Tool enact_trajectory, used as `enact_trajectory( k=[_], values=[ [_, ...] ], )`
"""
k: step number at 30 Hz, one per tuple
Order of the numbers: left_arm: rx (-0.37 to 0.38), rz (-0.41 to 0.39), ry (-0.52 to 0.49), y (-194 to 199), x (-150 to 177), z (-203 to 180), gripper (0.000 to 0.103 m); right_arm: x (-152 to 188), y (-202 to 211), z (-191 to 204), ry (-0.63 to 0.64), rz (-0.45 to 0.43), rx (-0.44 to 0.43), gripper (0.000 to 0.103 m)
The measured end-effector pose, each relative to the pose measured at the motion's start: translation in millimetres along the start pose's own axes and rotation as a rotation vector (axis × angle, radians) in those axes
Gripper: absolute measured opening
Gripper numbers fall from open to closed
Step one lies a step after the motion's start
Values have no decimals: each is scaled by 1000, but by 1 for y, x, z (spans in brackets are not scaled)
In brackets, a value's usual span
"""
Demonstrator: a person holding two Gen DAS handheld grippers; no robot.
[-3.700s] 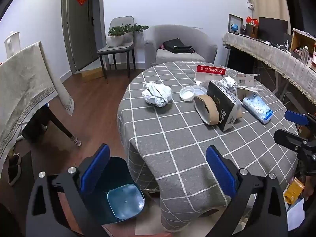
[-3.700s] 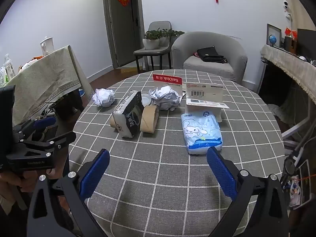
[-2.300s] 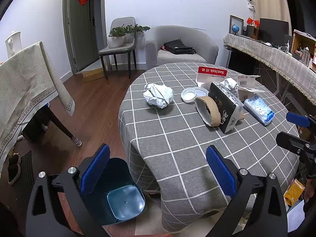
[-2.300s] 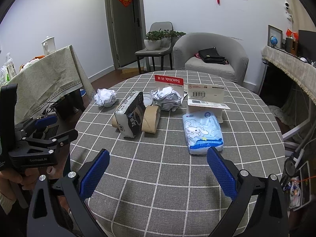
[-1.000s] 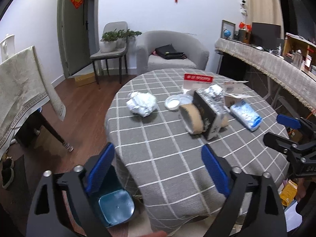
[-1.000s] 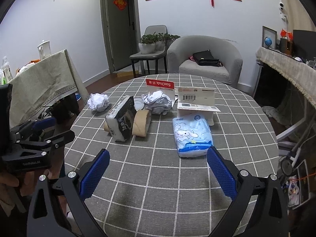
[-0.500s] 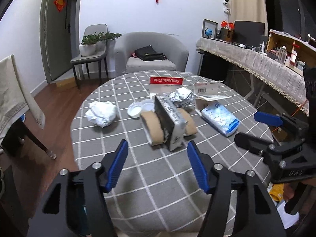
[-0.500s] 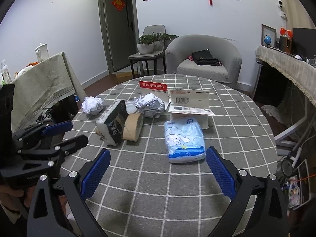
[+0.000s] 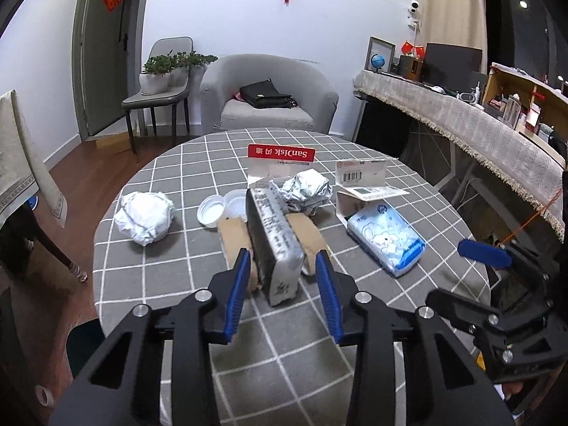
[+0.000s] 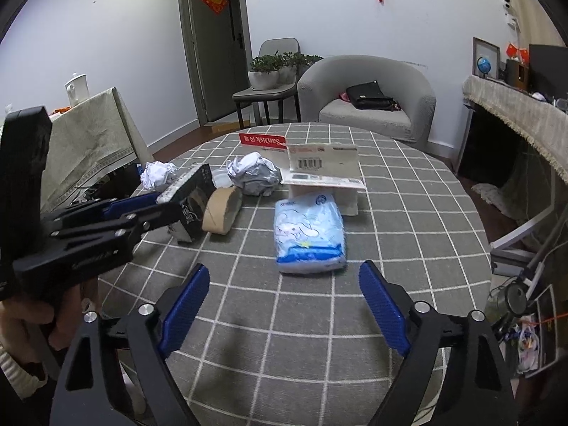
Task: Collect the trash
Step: 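Grasp the black box with the left tool while the right tool grasps the blue wipes pack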
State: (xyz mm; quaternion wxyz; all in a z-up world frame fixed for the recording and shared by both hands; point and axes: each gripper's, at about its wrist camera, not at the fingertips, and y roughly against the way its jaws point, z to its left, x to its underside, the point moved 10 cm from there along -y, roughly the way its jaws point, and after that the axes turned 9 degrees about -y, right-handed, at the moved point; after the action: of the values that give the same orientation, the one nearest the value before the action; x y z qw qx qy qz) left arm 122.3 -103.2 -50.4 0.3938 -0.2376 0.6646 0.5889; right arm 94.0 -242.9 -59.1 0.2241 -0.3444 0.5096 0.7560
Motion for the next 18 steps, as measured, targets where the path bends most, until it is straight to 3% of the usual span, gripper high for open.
enact_trajectory(
  k=[10,12,15,18],
  values=[
    [-55,12,26,-16,-4,7,36,1,-1,-5,-17,6,-22,80],
    [-69,12,15,-16,-5,8,25,2,-2,-3,-13,11,-23,79],
    [-73,16,17,-17,-5,10,17,2,-6,-4,-12,17,-25,77],
    [-57,17,31,-15,-5,14,15,0,-11,-2,-9,24,-24,76]
  ],
)
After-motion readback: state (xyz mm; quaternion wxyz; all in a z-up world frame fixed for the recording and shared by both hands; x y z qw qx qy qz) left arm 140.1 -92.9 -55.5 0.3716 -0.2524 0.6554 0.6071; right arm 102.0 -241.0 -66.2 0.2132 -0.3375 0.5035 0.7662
